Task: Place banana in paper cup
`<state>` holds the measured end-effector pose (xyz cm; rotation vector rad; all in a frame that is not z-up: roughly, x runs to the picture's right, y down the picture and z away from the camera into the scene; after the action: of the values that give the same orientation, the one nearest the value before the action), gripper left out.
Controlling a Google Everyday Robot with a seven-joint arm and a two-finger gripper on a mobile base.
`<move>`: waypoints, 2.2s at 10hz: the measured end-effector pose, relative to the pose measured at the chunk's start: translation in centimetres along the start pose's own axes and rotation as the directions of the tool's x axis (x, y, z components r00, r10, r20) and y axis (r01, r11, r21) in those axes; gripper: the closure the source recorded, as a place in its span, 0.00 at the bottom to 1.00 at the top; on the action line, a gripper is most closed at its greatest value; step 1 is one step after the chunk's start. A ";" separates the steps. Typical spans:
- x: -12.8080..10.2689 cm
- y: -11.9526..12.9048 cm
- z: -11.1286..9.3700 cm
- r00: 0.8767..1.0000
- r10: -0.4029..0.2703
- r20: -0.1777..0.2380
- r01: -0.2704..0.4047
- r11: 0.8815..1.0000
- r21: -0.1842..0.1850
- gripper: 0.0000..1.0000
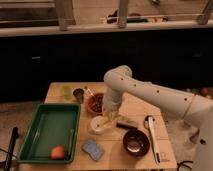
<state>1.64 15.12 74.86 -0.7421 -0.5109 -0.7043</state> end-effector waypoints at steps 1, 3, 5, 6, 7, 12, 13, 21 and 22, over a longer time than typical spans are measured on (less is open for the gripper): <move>-0.7 -0.5 0.2 1.000 -0.025 -0.002 0.025 1.000 -0.006 0.93; -1.7 -1.0 0.5 0.997 -0.081 -0.013 0.081 0.997 -0.010 0.93; -2.4 -1.3 0.5 0.992 -0.124 -0.024 0.123 0.992 -0.005 0.93; -2.8 -1.4 0.4 0.989 -0.147 -0.030 0.147 0.989 -0.001 0.93; -3.1 -1.5 0.3 0.987 -0.160 -0.032 0.160 0.987 0.002 0.93; -3.7 -1.9 0.4 0.984 -0.178 -0.014 0.178 0.984 0.014 0.62; -3.7 -2.0 0.4 0.984 -0.178 -0.011 0.178 0.984 0.015 0.56; -3.5 -1.6 0.2 0.986 -0.167 0.010 0.166 0.986 0.017 0.20; -3.4 -1.5 0.2 0.986 -0.164 0.011 0.164 0.986 0.019 0.20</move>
<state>-1.69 15.79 73.43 -0.6933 -0.5940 -0.8474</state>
